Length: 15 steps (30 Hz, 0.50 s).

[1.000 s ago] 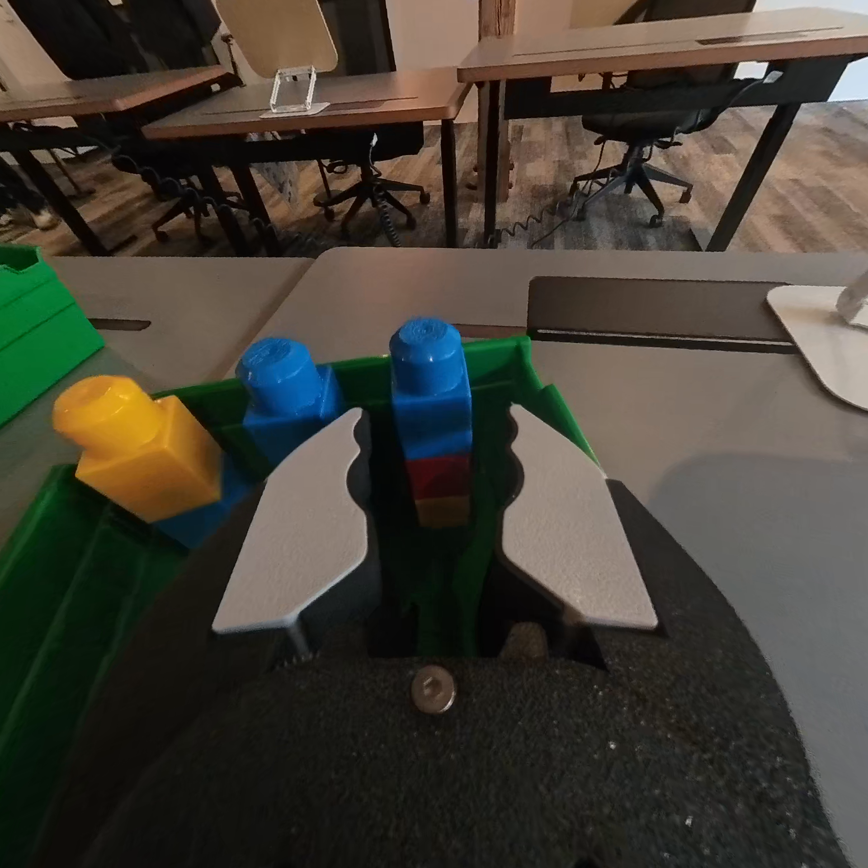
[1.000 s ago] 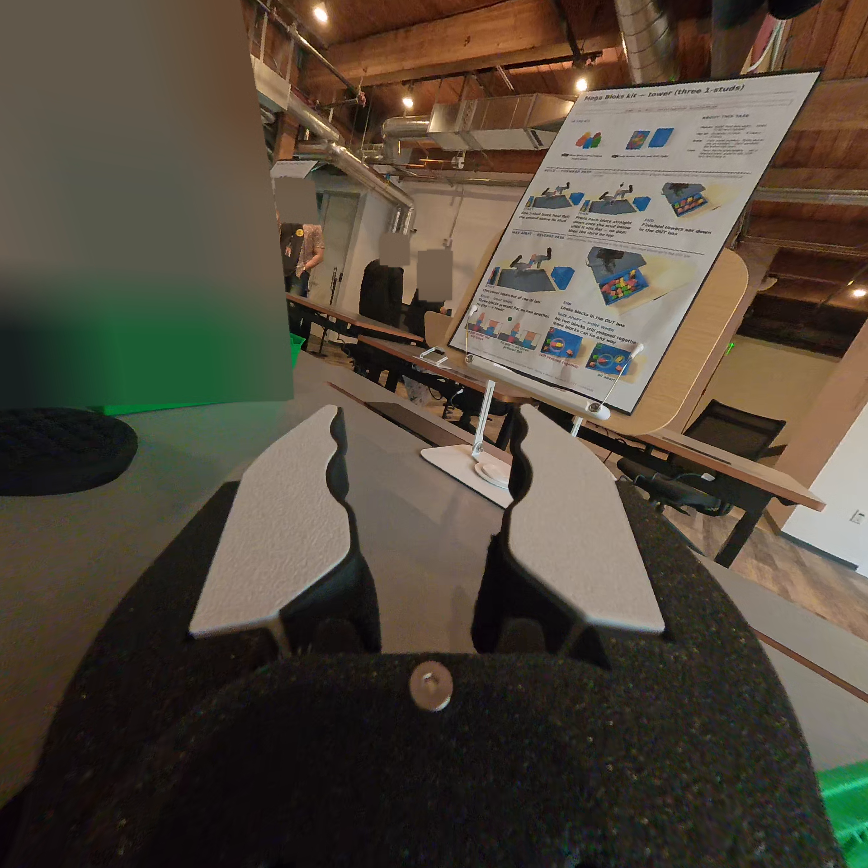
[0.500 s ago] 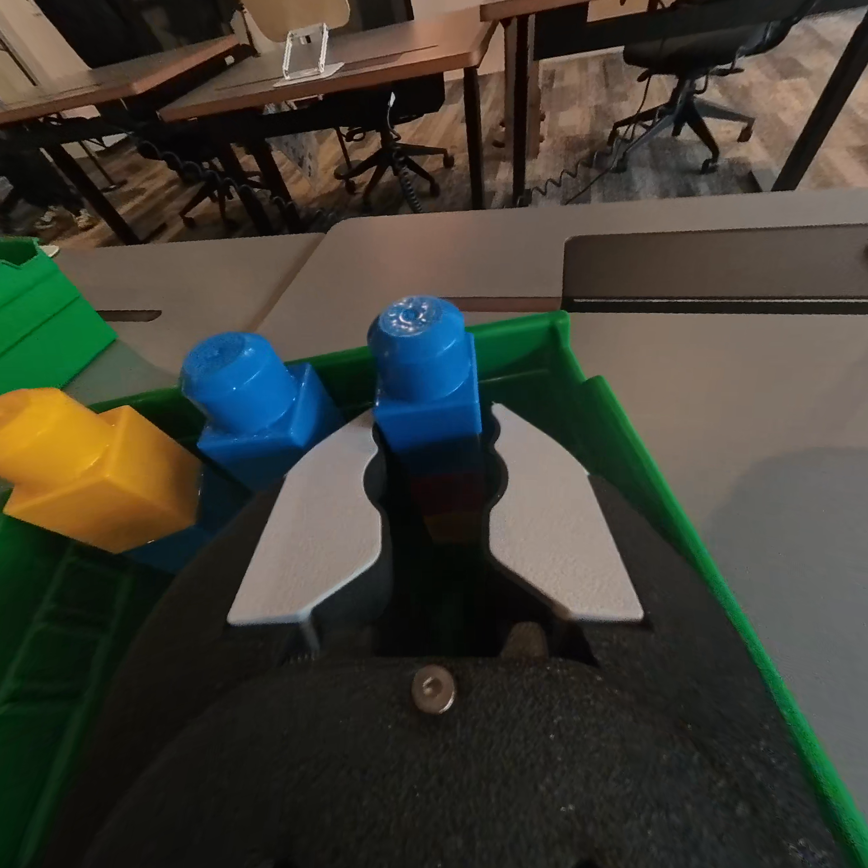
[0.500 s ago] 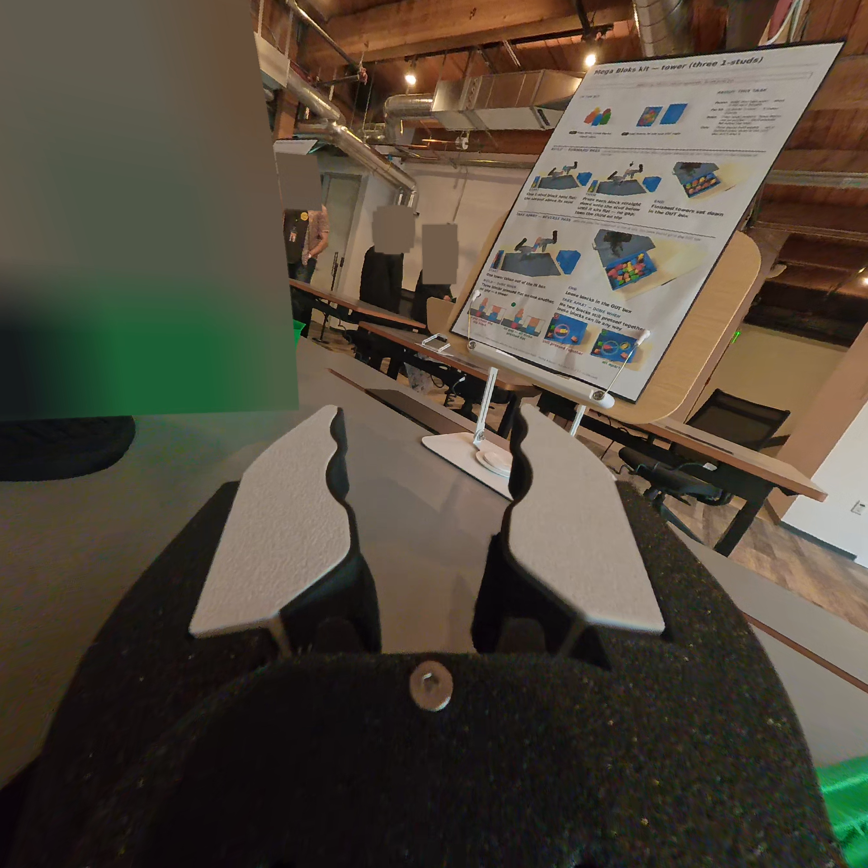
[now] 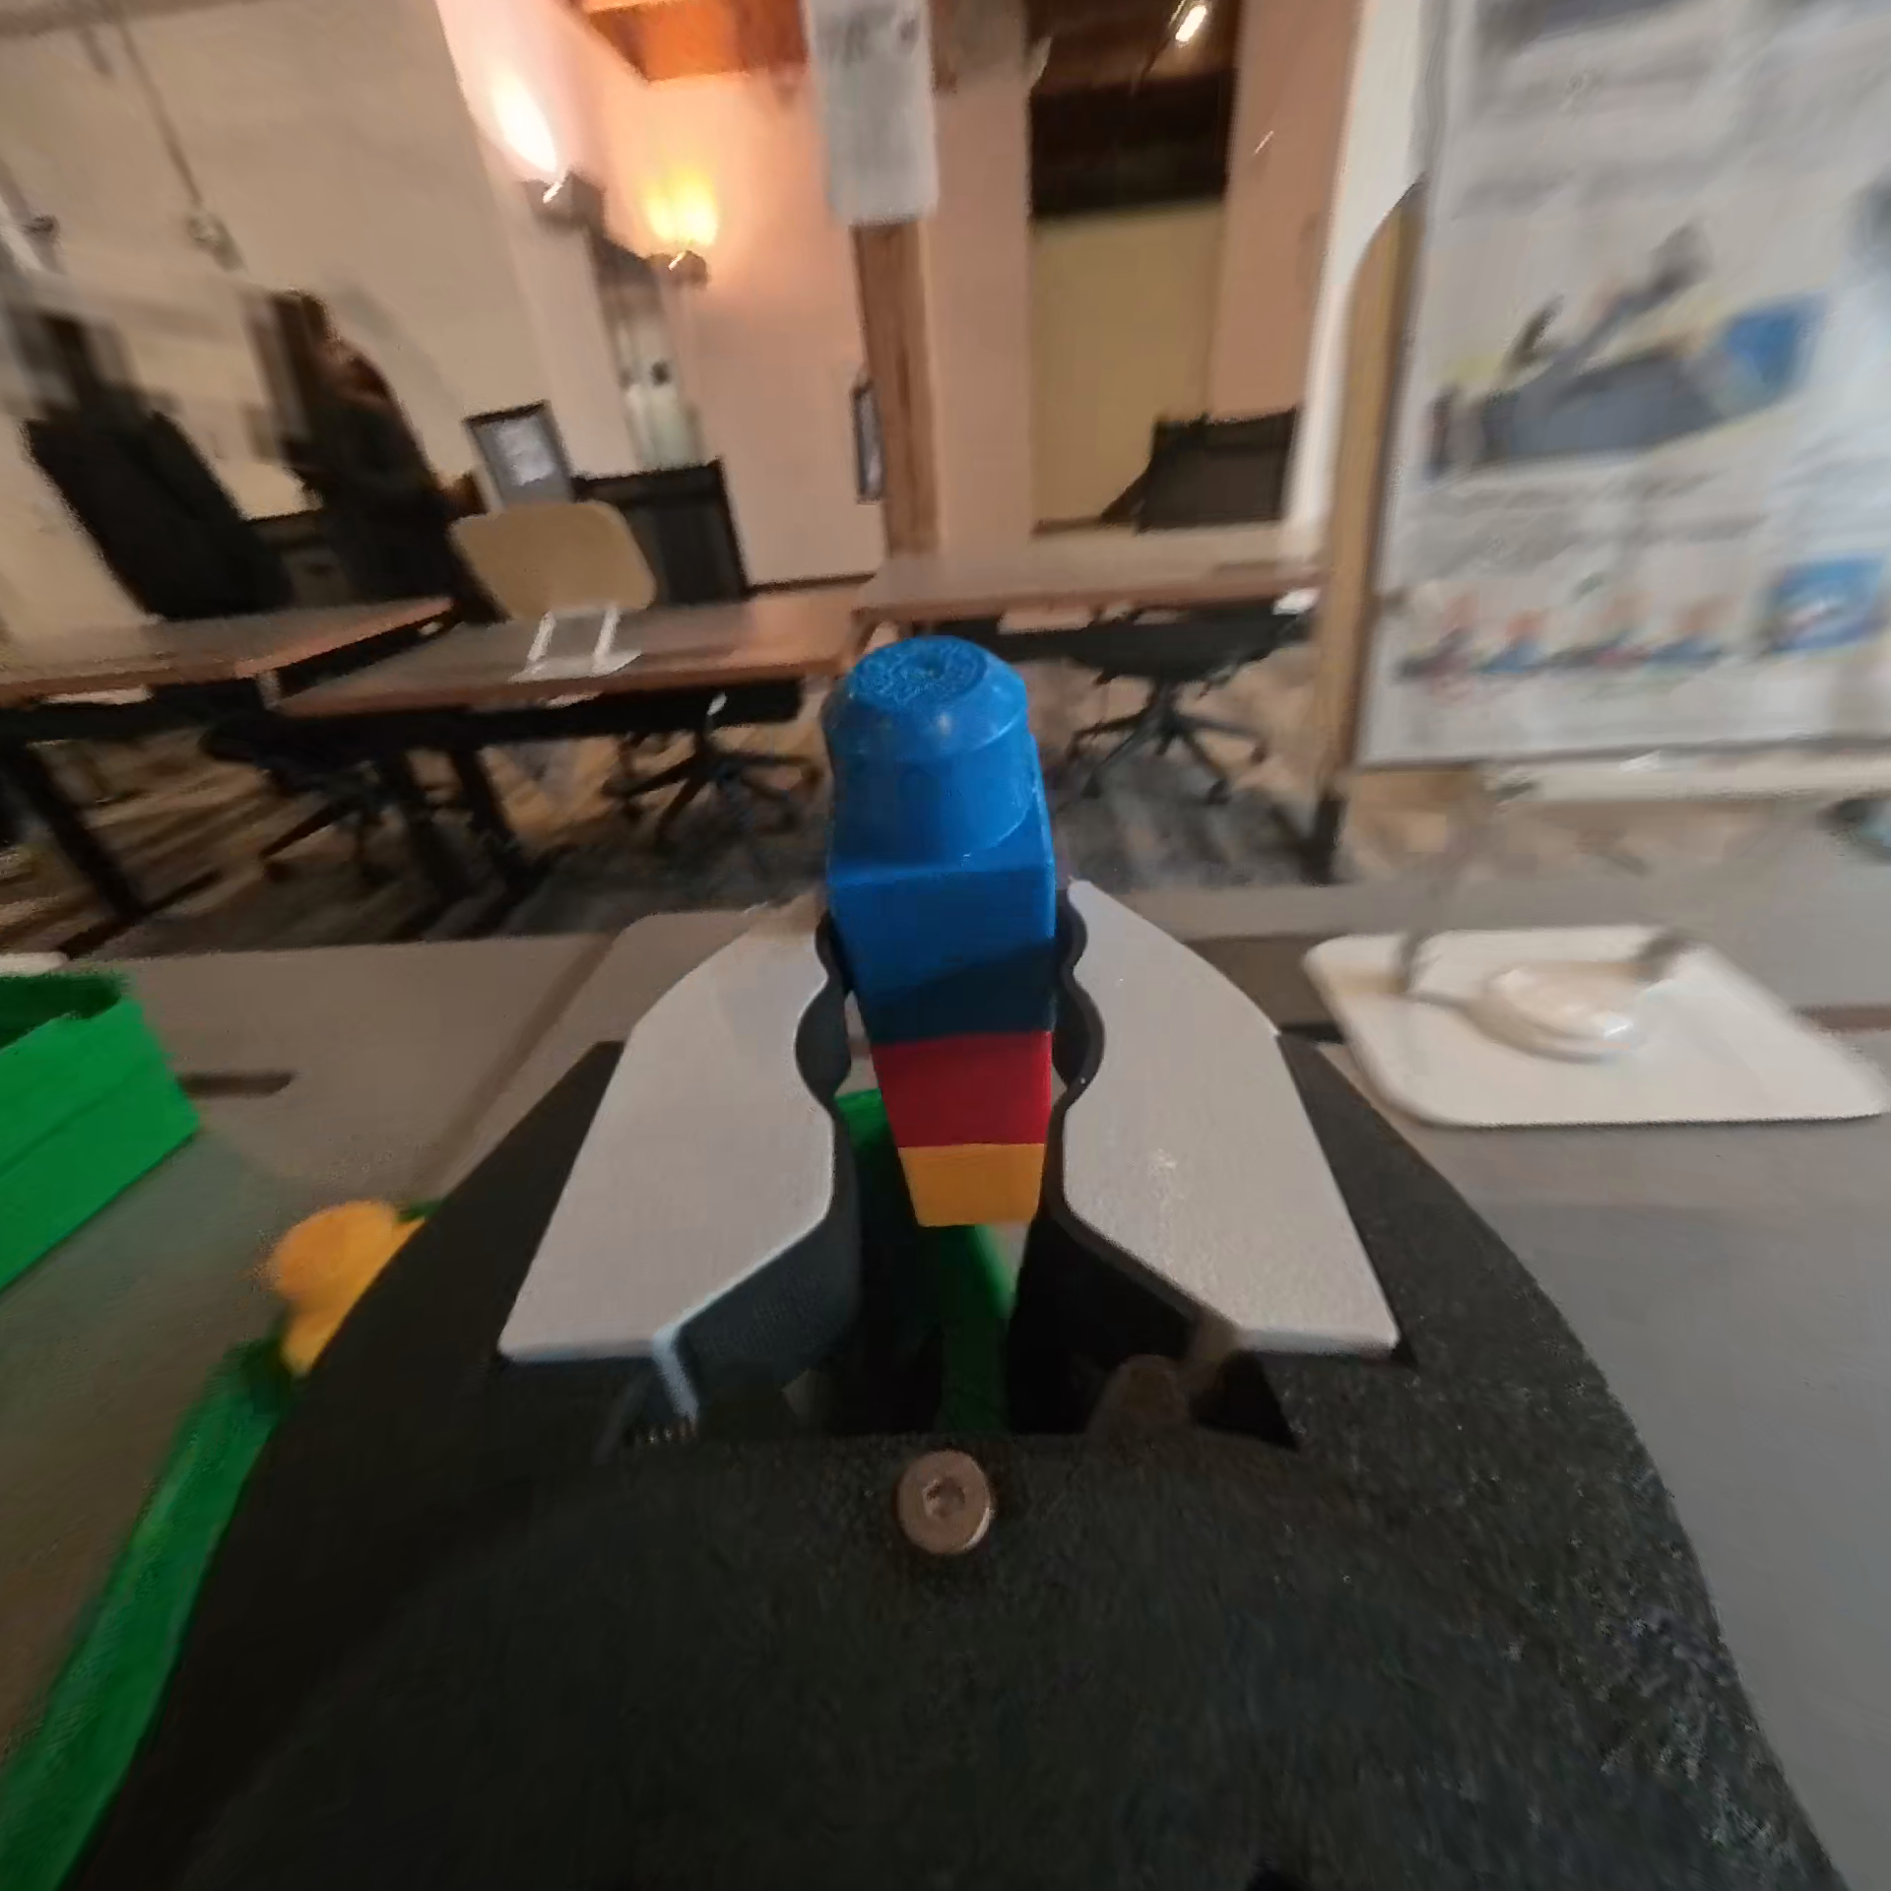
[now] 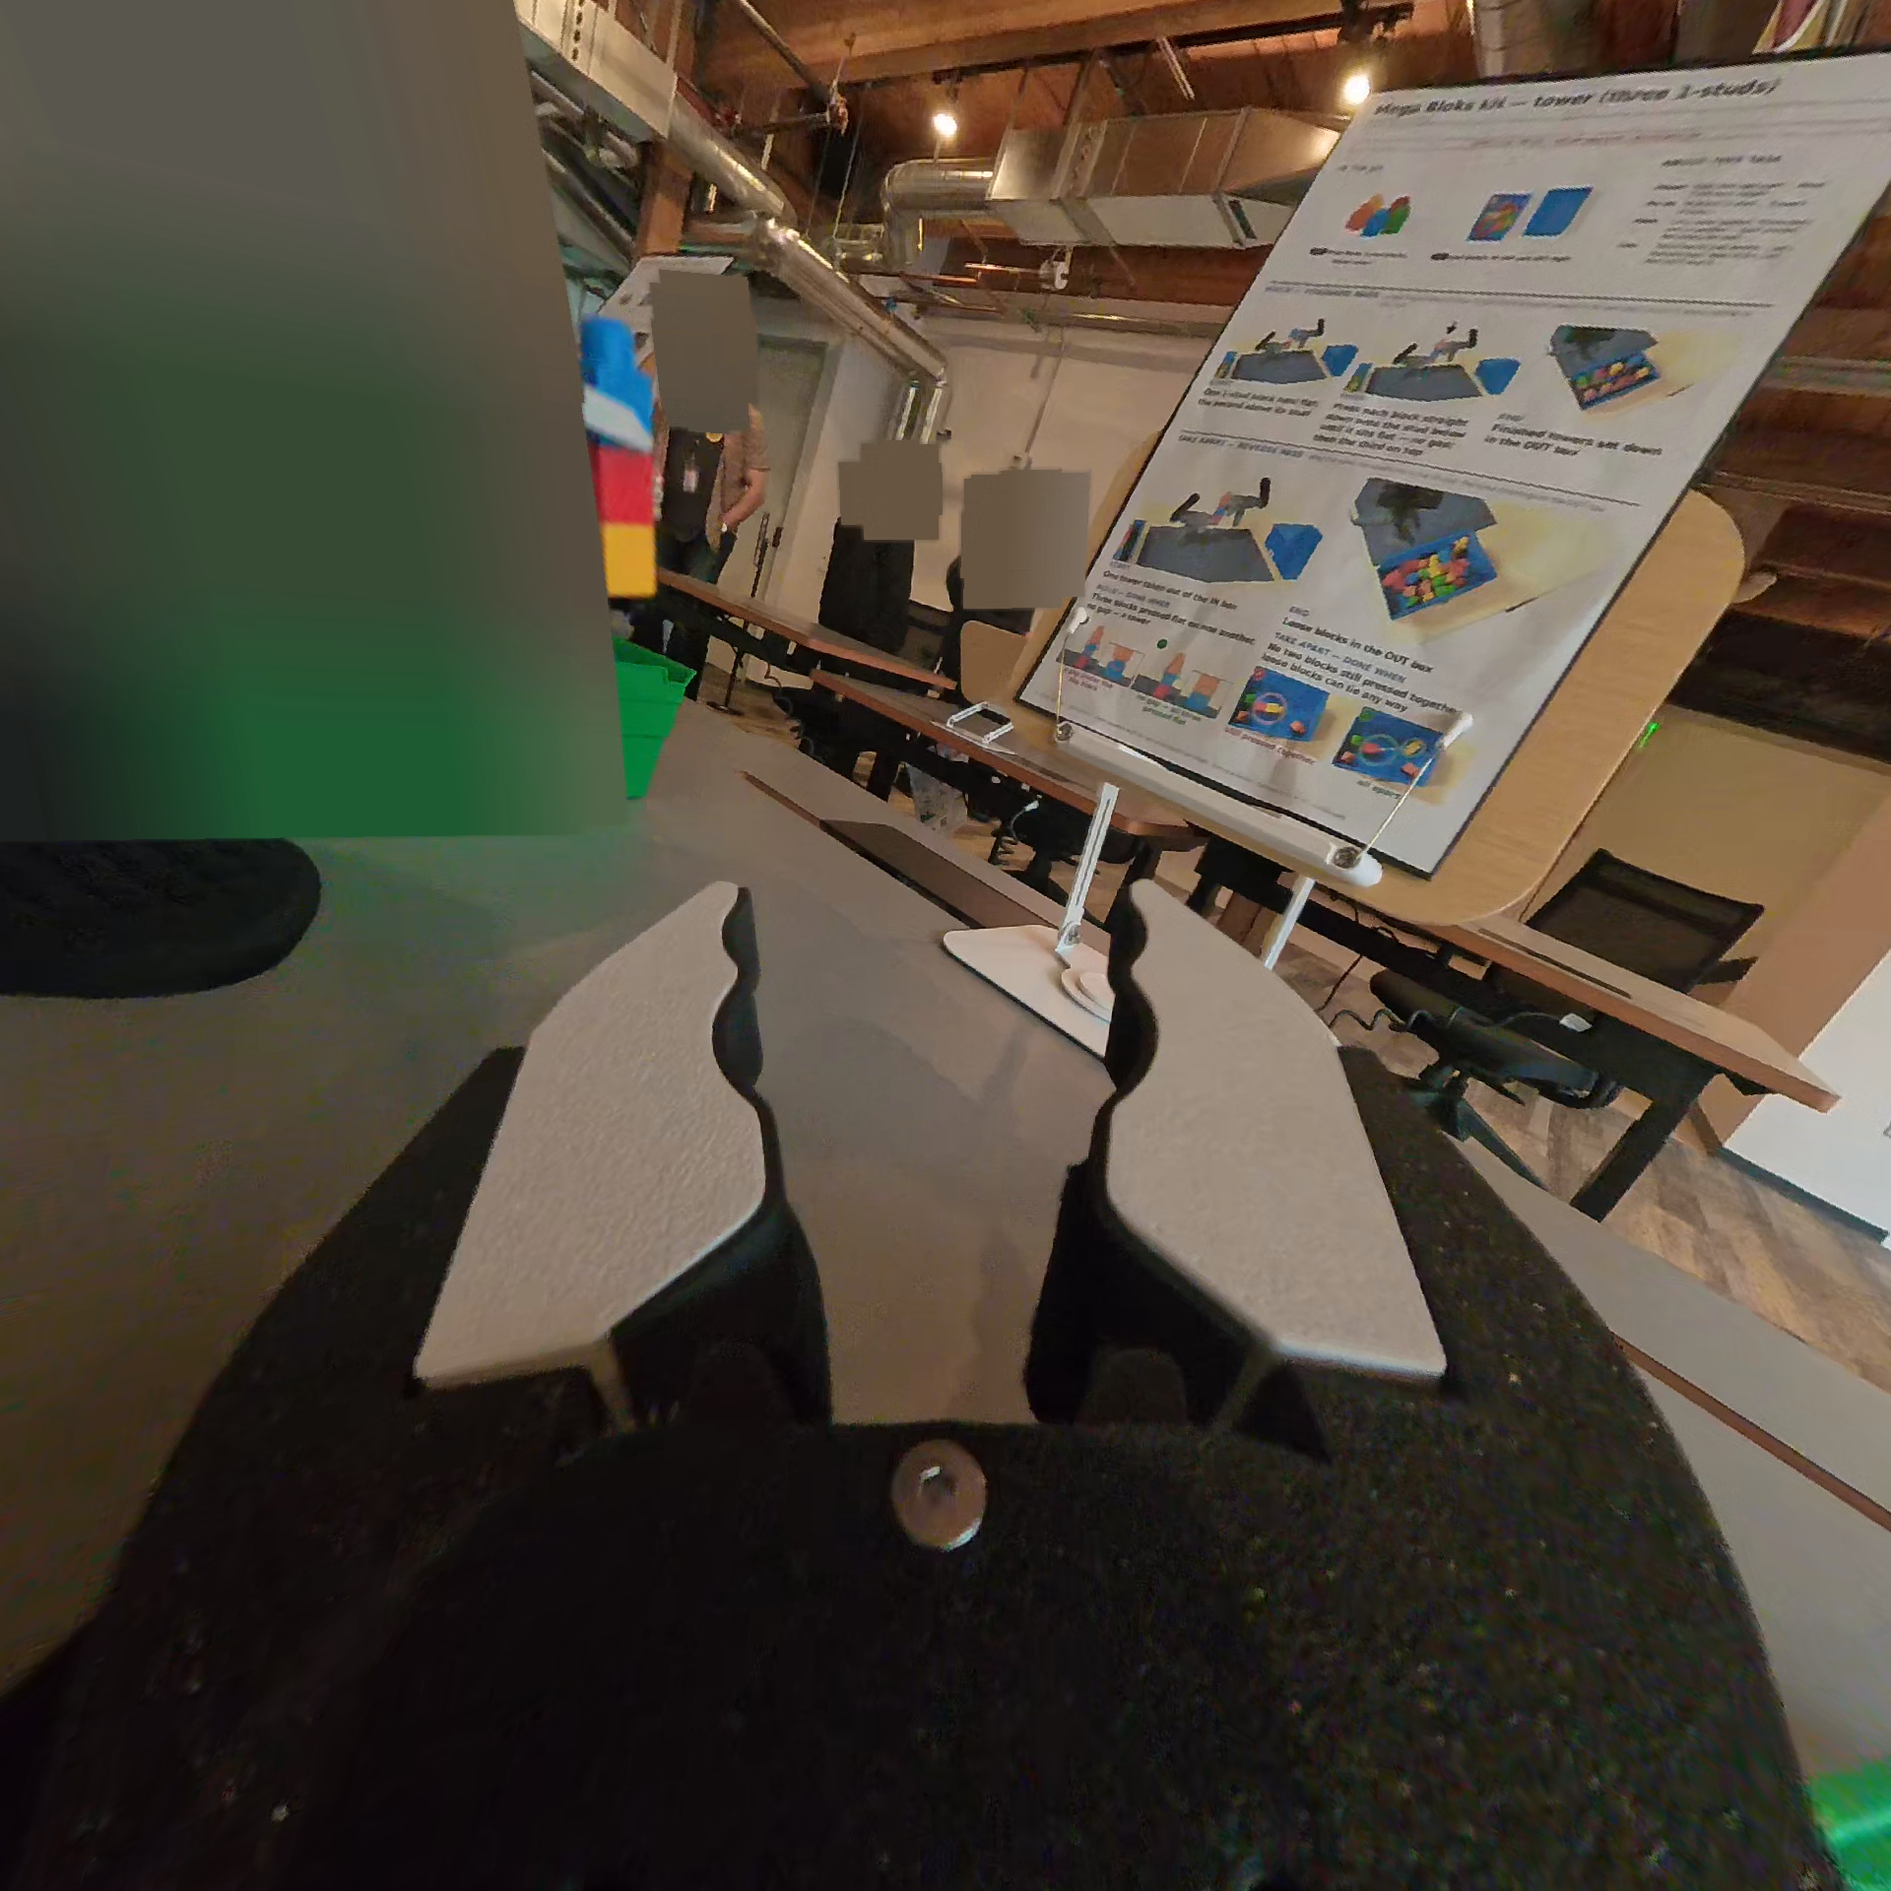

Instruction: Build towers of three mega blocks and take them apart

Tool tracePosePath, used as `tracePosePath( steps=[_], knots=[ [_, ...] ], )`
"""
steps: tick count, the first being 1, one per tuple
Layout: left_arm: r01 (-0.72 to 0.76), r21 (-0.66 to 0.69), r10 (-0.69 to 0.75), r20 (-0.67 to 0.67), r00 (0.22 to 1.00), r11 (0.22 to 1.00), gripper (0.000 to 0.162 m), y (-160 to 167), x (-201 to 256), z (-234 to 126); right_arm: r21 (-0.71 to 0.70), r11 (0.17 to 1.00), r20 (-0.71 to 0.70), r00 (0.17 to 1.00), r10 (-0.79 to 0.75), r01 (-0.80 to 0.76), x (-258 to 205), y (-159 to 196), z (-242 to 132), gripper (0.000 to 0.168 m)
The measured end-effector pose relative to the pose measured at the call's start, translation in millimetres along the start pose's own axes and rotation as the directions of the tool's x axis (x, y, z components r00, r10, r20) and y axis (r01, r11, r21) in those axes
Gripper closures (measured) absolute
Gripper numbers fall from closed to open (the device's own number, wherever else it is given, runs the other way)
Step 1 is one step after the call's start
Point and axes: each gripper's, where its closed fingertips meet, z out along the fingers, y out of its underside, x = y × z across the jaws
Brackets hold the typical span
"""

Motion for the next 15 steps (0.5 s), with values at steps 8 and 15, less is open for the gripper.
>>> tracePosePath(
  steps=[8,15],
  knots=[
    [0.280,0.125,-0.216,-0.374,0.902,0.952,0.126,-57,108,-49,-0.021,0.996,0.097,0.991,-0.087,0.090,-27,-16,20,0.102],
    [0.454,0.021,-0.341,-0.629,0.699,0.891,0.126,-65,201,-89,-0.021,0.977,0.136,0.969,-0.209,0.213,-52,-51,59,0.100]
  ],
)
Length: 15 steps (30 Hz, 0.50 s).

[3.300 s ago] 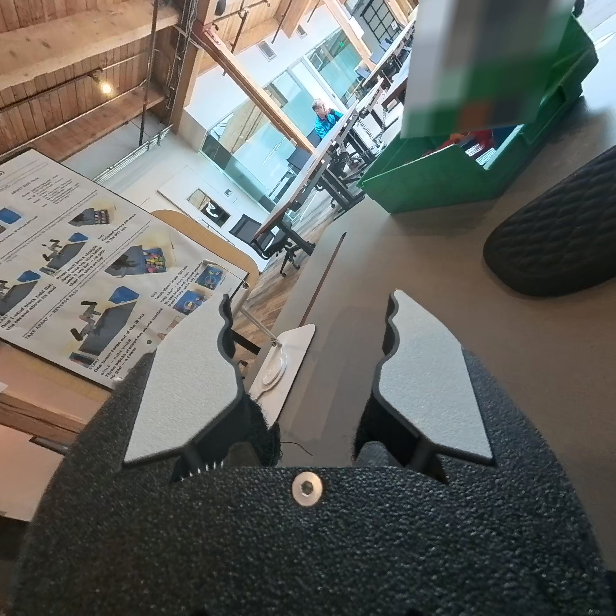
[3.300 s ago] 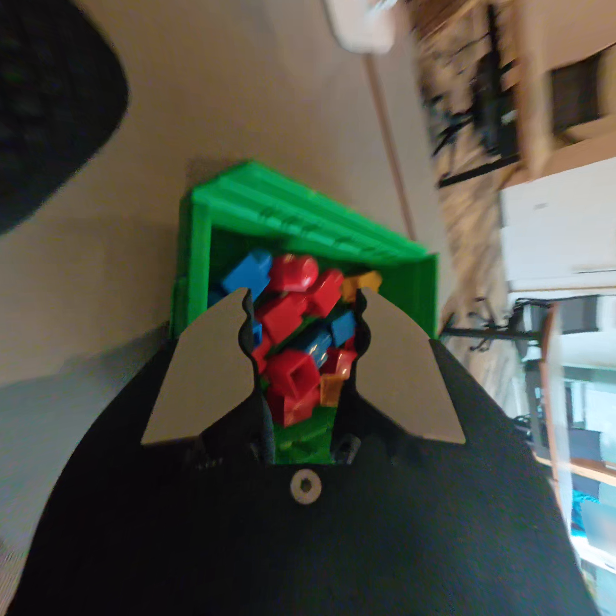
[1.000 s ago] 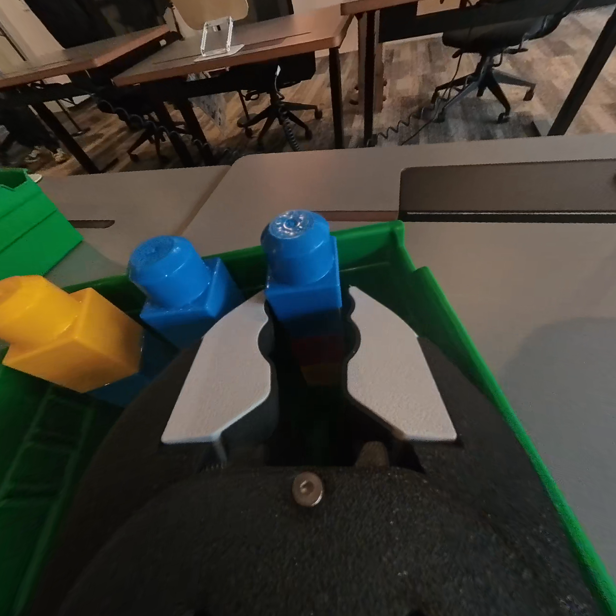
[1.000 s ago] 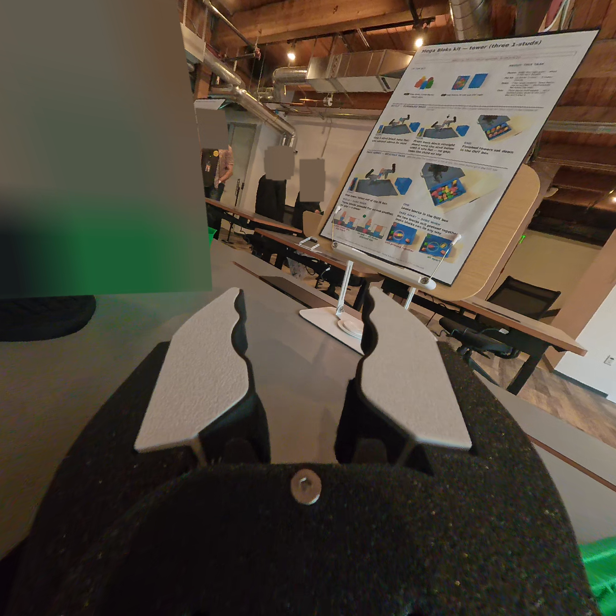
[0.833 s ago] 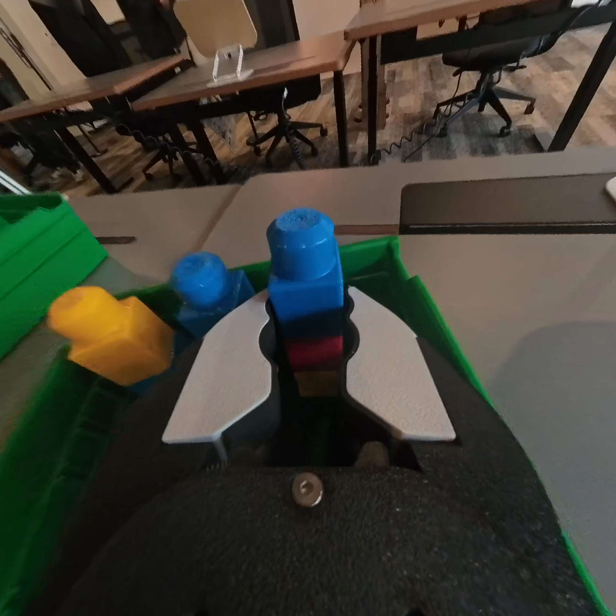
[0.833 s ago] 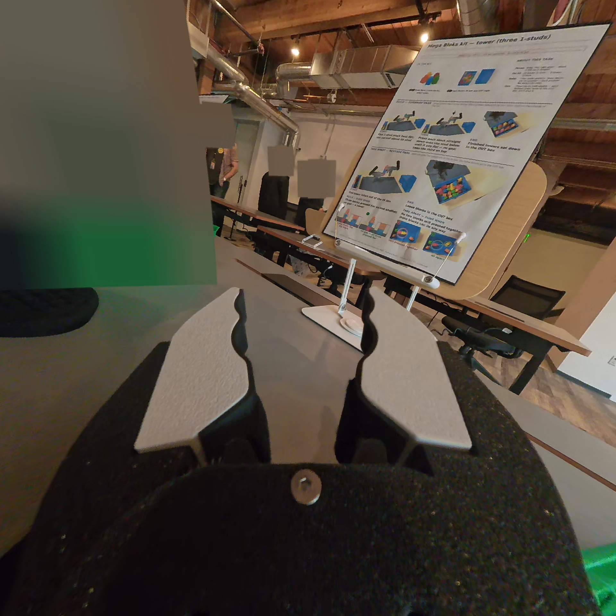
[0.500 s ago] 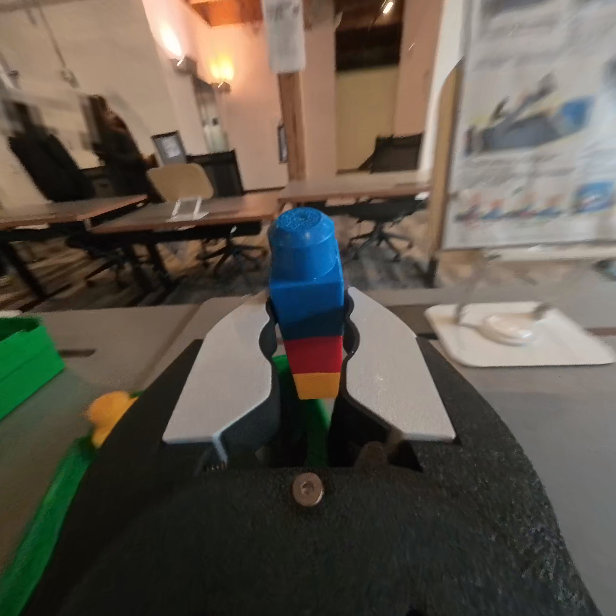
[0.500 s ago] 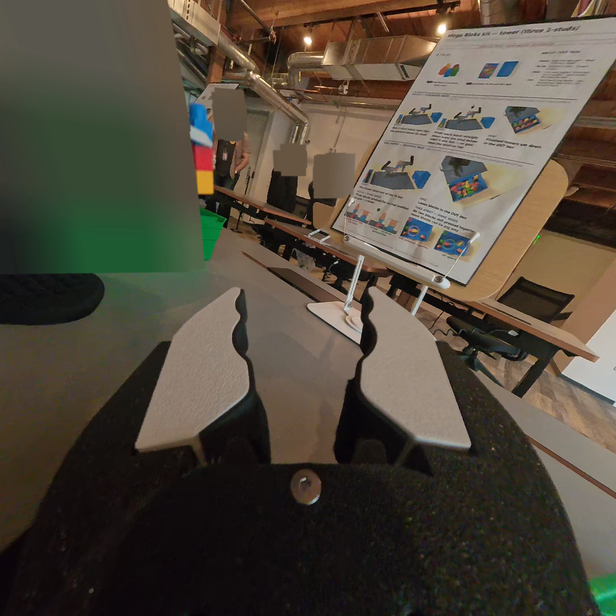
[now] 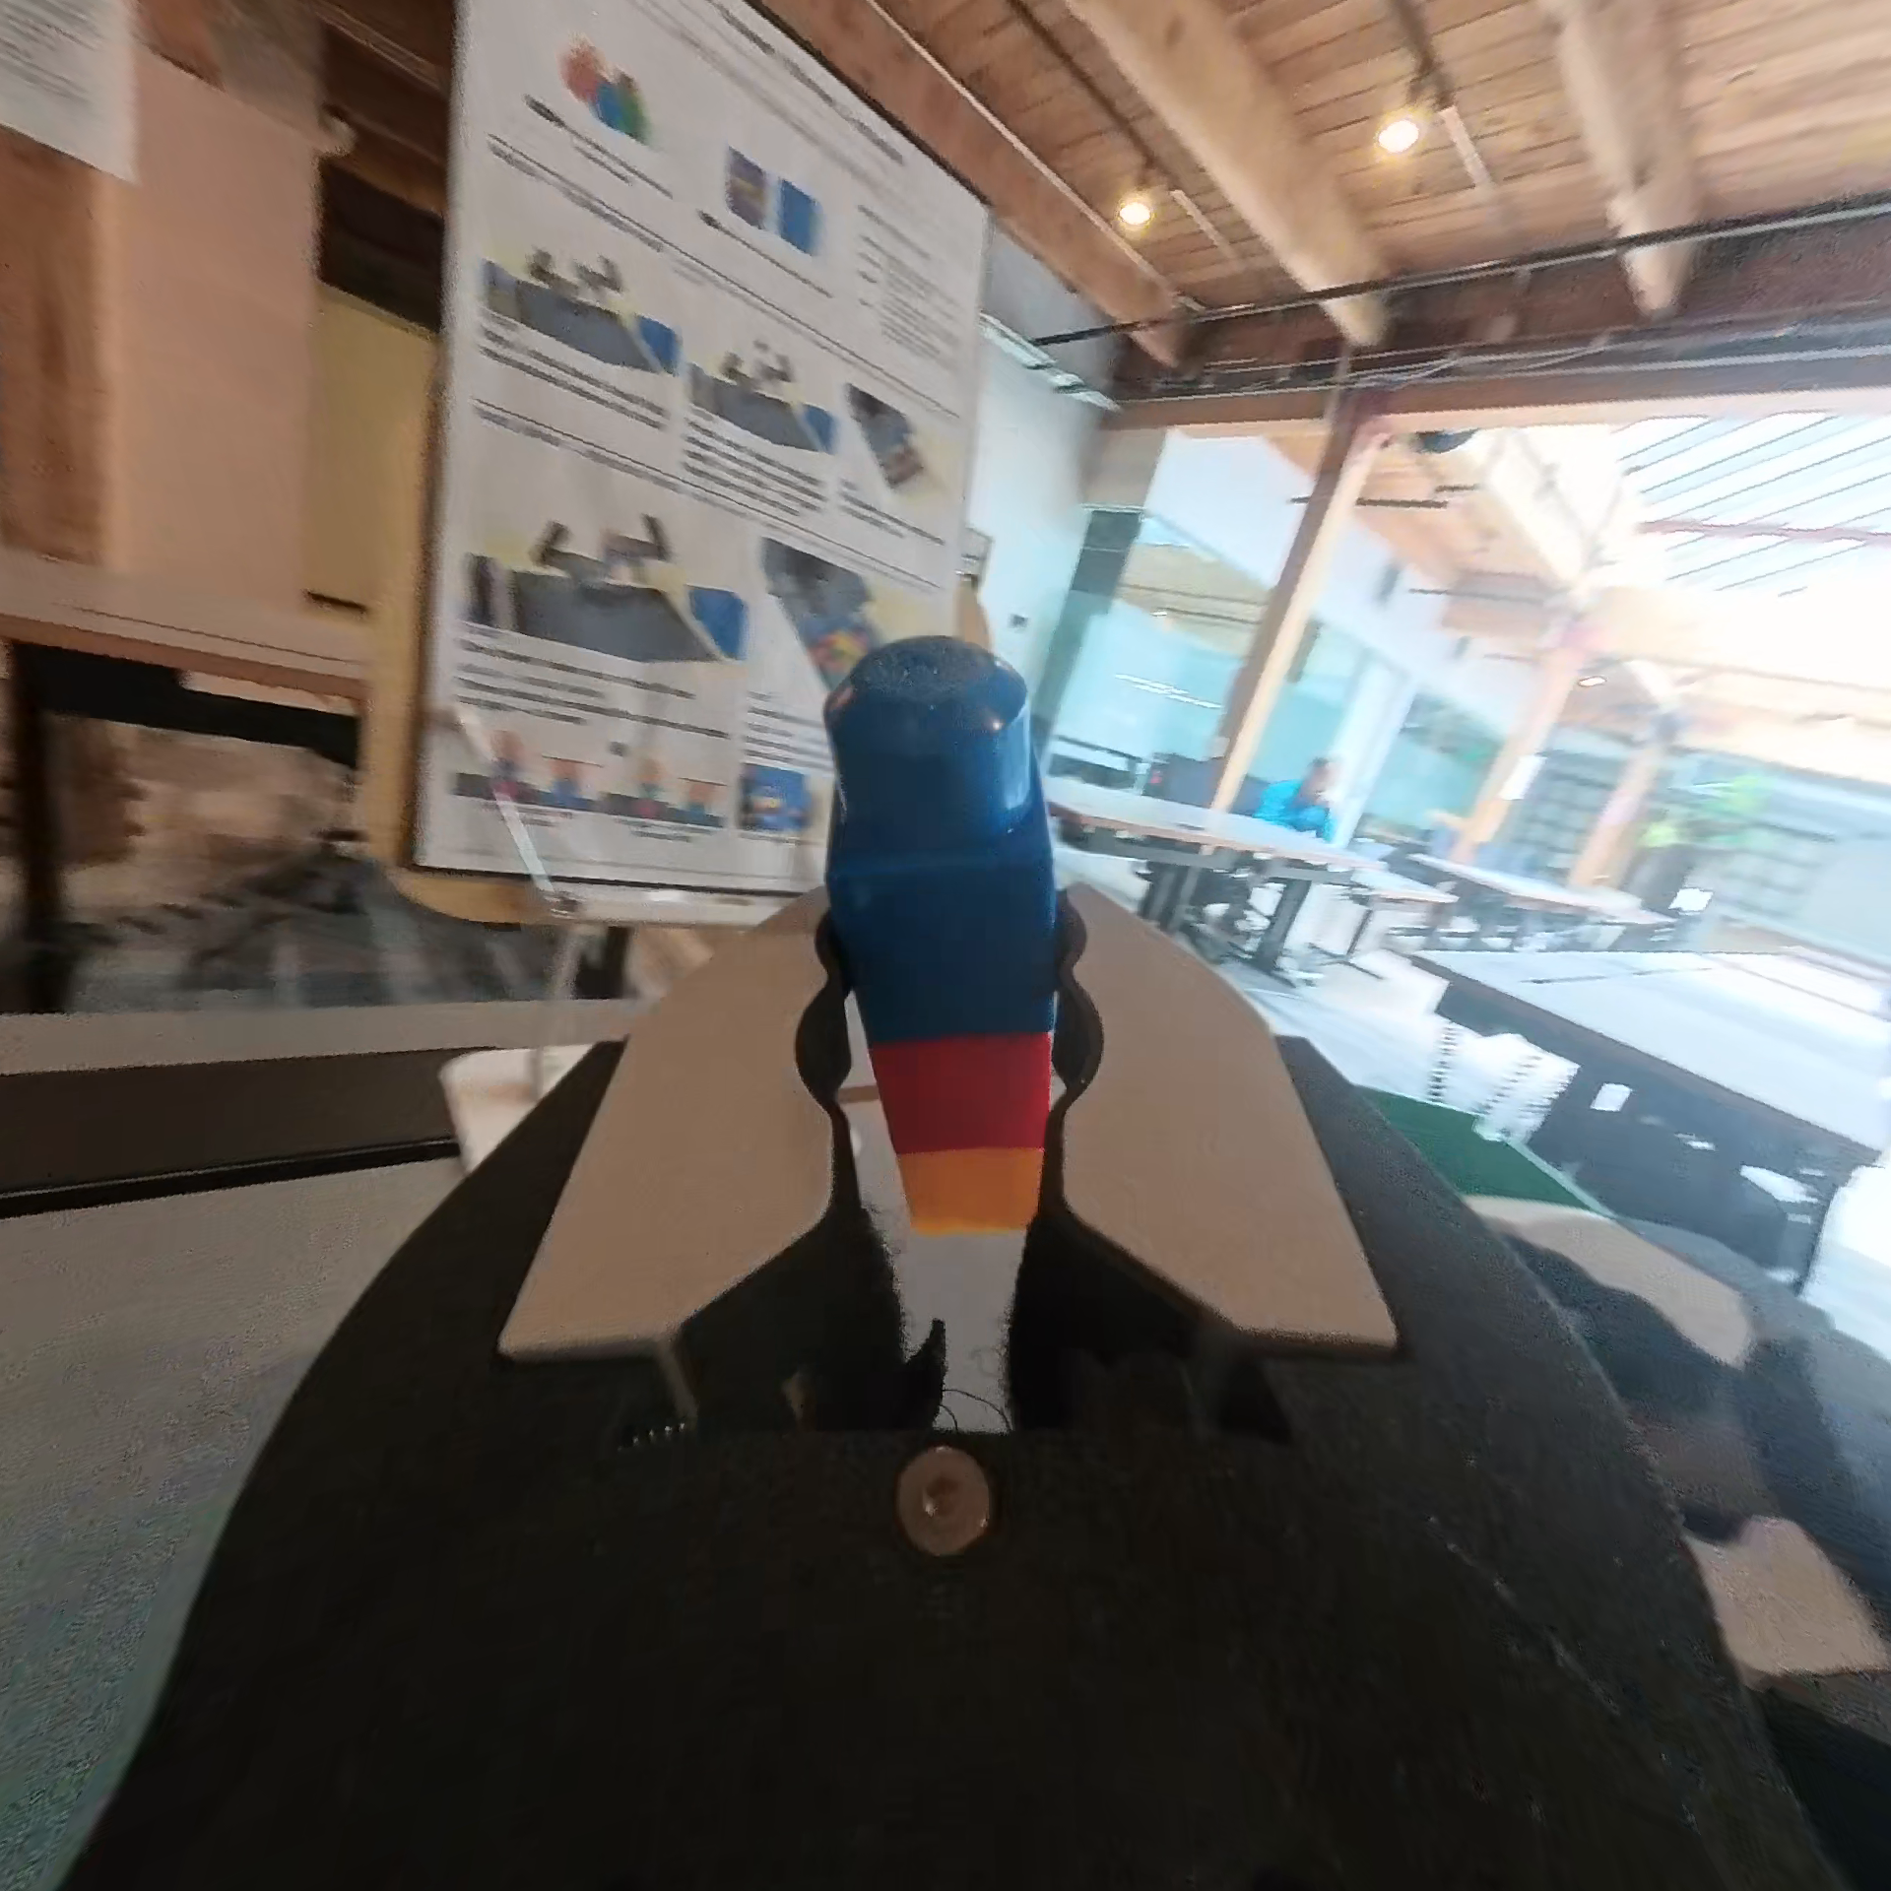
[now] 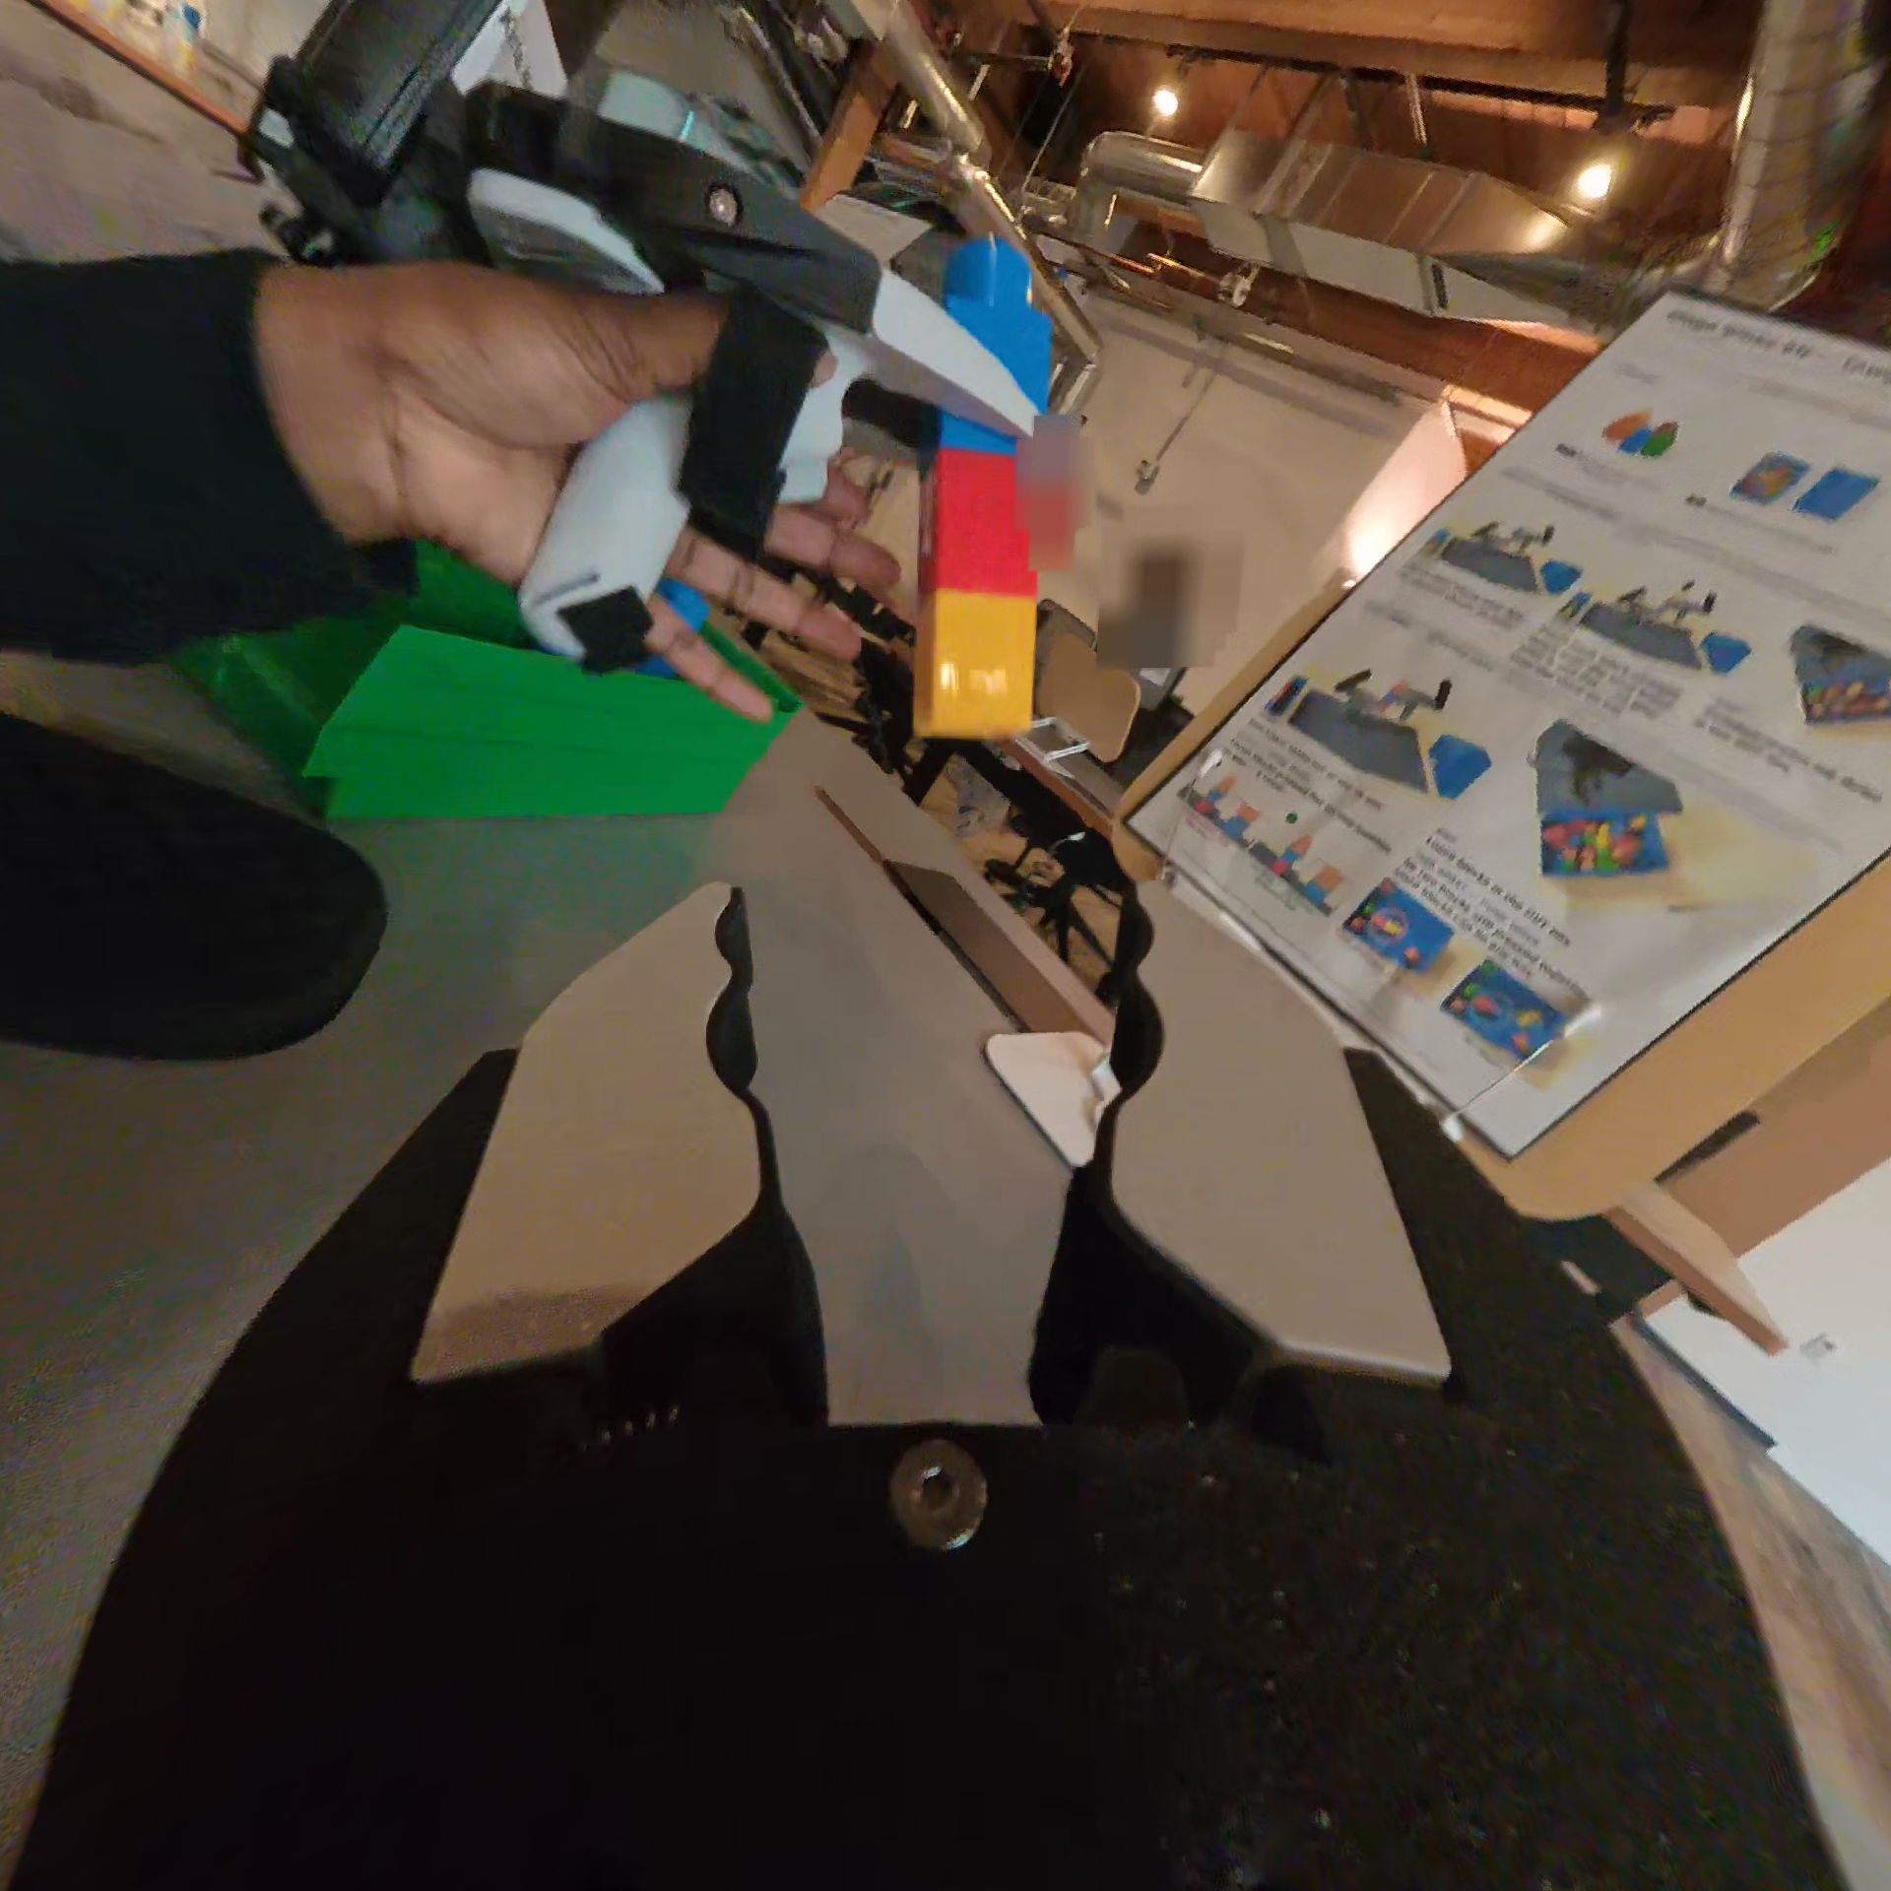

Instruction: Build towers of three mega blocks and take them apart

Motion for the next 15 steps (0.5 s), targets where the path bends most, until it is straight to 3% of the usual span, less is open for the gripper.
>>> tracePosePath(
  steps=[6,12,15],
  knots=[
    [0.127,-0.039,-0.132,-0.149,0.980,0.991,0.126,22,53,8,0.010,0.996,-0.127,0.988,-0.092,0.094,19,-25,30,0.101],
    [0.227,-0.082,-0.239,-0.223,0.945,0.971,0.126,35,77,8,-0.051,0.993,-0.110,0.987,-0.113,0.108,19,-19,51,0.103],
    [0.271,-0.118,-0.293,-0.250,0.923,0.955,0.127,40,83,7,-0.095,0.983,-0.120,0.978,-0.170,0.159,19,-11,52,0.126]
  ],
)
